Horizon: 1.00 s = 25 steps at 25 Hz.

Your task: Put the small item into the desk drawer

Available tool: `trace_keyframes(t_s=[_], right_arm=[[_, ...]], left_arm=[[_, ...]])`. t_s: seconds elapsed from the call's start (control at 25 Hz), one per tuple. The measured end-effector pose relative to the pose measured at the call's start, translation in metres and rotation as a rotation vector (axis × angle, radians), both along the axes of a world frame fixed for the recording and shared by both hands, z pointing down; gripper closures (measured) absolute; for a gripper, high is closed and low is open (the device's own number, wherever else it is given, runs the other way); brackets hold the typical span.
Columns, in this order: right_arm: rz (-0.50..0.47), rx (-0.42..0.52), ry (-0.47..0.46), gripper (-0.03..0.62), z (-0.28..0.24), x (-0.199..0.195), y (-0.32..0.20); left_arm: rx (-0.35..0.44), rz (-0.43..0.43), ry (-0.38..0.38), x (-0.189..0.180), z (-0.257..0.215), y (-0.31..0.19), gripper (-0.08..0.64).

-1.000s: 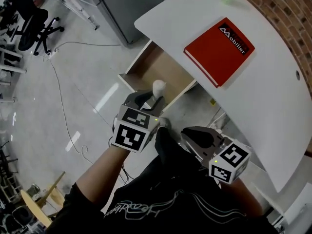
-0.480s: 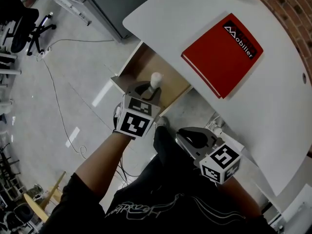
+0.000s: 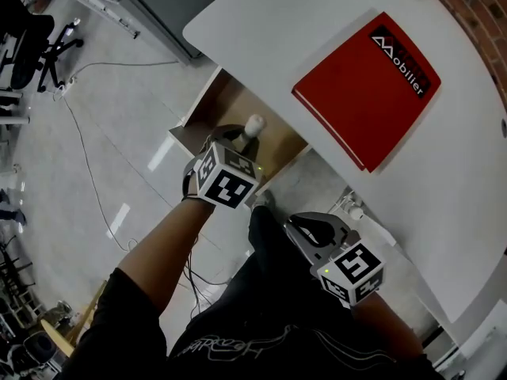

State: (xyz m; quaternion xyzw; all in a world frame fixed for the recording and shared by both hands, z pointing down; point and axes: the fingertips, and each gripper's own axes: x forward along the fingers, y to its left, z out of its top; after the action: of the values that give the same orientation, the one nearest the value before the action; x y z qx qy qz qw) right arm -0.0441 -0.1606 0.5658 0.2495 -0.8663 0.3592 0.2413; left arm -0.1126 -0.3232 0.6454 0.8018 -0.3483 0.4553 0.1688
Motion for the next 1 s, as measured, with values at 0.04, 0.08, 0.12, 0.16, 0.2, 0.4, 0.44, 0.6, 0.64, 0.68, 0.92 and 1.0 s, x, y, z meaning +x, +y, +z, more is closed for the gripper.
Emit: trace_keyframes(t_s=[0.04, 0.08, 0.12, 0.16, 0.2, 0.4, 0.44, 0.6, 0.64, 0.68, 0.92, 1.0], right_arm=[[0.000, -0.008, 0.000, 0.532, 0.005, 0.000, 0.002], [-0.006, -0.012, 0.006, 0.532, 0.009, 0.000, 0.005], [-0.017, -0.011, 0.017, 0.532, 0.014, -0.001, 0.008], [-0.028, -0.007, 0.031, 0.532, 0.018, -0.002, 0.011], [-0.036, -0.002, 0.043, 0.532, 0.022, -0.002, 0.014], [-0.069, -0.035, 0.051, 0.534, 0.031, -0.008, 0.026], [-0.077, -0.044, 0.047, 0.532, 0.032, -0.009, 0.029], [-0.051, -0.029, 0.013, 0.532, 0.038, -0.011, 0.027], [-0.047, -0.031, 0.013, 0.534, 0.040, -0.010, 0.026], [-0.046, -0.037, 0.015, 0.532, 0.041, -0.009, 0.027], [-0.004, -0.048, -0.023, 0.532, 0.046, -0.010, 0.028], [0.014, -0.070, -0.038, 0.532, 0.046, -0.007, 0.028]], left_arm=[[-0.004, 0.012, -0.017, 0.000, 0.007, -0.002, 0.431], [-0.009, 0.022, -0.034, 0.000, 0.014, -0.005, 0.431], [-0.016, 0.029, -0.046, 0.000, 0.021, -0.007, 0.431], [-0.024, 0.035, -0.053, 0.001, 0.027, -0.009, 0.431], [-0.034, 0.041, -0.055, 0.004, 0.033, -0.011, 0.431], [-0.078, 0.083, -0.073, 0.013, 0.062, -0.015, 0.431], [-0.088, 0.086, -0.075, 0.015, 0.067, -0.015, 0.431], [-0.119, 0.103, -0.099, 0.021, 0.087, -0.019, 0.431], [-0.121, 0.111, -0.108, 0.023, 0.092, -0.021, 0.431], [-0.127, 0.117, -0.115, 0.024, 0.097, -0.020, 0.431], [-0.154, 0.143, -0.126, 0.031, 0.119, -0.016, 0.428], [-0.165, 0.139, -0.128, 0.033, 0.126, -0.016, 0.428]])
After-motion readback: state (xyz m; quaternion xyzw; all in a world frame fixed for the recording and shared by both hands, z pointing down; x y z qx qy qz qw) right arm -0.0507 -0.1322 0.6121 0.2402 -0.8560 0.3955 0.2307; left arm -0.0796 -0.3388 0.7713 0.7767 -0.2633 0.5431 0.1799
